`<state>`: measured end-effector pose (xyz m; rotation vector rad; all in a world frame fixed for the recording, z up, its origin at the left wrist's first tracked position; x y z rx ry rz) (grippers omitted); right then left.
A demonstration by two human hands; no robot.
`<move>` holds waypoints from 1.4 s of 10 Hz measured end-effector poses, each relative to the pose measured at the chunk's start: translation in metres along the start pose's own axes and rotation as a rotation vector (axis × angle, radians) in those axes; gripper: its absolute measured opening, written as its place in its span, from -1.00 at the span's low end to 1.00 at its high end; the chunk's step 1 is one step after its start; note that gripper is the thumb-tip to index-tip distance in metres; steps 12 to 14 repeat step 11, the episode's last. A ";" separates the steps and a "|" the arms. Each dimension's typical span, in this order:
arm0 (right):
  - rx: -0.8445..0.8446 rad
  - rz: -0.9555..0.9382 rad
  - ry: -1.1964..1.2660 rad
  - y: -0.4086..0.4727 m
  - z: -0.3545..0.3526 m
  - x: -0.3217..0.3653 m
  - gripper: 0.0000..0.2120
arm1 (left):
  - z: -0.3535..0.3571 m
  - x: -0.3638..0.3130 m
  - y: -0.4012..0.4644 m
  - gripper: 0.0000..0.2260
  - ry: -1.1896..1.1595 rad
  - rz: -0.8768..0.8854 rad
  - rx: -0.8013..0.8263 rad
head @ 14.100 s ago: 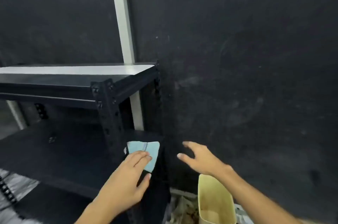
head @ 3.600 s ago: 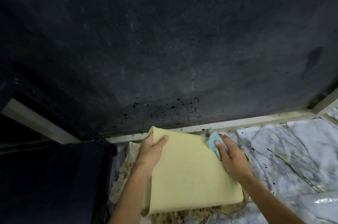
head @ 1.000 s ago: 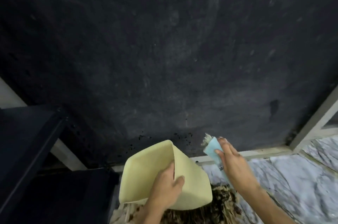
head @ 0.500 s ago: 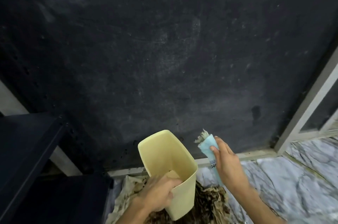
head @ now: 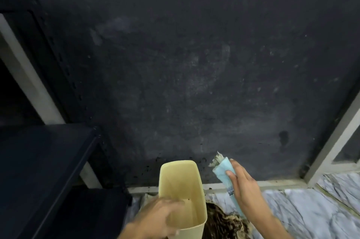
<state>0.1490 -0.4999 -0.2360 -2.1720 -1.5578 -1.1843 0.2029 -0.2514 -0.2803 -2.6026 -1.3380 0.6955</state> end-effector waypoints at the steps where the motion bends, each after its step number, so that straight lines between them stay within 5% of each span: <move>1: 0.036 -0.036 -0.033 0.000 0.004 0.028 -0.64 | -0.055 0.015 -0.051 -0.20 -0.265 0.001 -0.286; 3: 0.113 -0.154 -0.040 0.005 0.032 0.121 -0.61 | -0.164 0.030 -0.224 -0.29 -0.183 -0.074 -0.930; 4: 0.146 -0.254 0.006 0.007 0.056 0.187 -0.60 | -0.215 0.031 -0.315 -0.49 -0.144 0.041 -1.336; 6: 0.195 -0.513 0.097 -0.003 0.136 0.352 -0.57 | -0.255 0.021 -0.397 -0.18 -0.108 0.010 -1.745; 7: 0.226 -0.689 0.040 -0.040 0.182 0.415 -0.62 | -0.277 0.015 -0.394 -0.19 -0.108 -0.007 -1.769; 9: 0.387 -0.803 -0.268 -0.057 0.250 0.431 -0.51 | -0.283 0.020 -0.372 -0.20 -0.052 -0.028 -1.768; 11: 0.467 -0.738 -0.320 -0.033 0.260 0.436 -0.44 | -0.278 0.029 -0.359 -0.14 0.162 -0.002 -1.701; 14: 0.467 -0.738 -0.320 -0.033 0.260 0.436 -0.44 | -0.278 0.029 -0.359 -0.14 0.162 -0.002 -1.701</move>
Point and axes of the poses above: each hand's wrist, its own y-axis towards the middle knuckle, its own z-axis out of the palm, x = y × z, the point moved 8 cm from there along y, towards the middle knuckle, and after that the axes turned 4 degrees about -x, right-handed, at the moved point
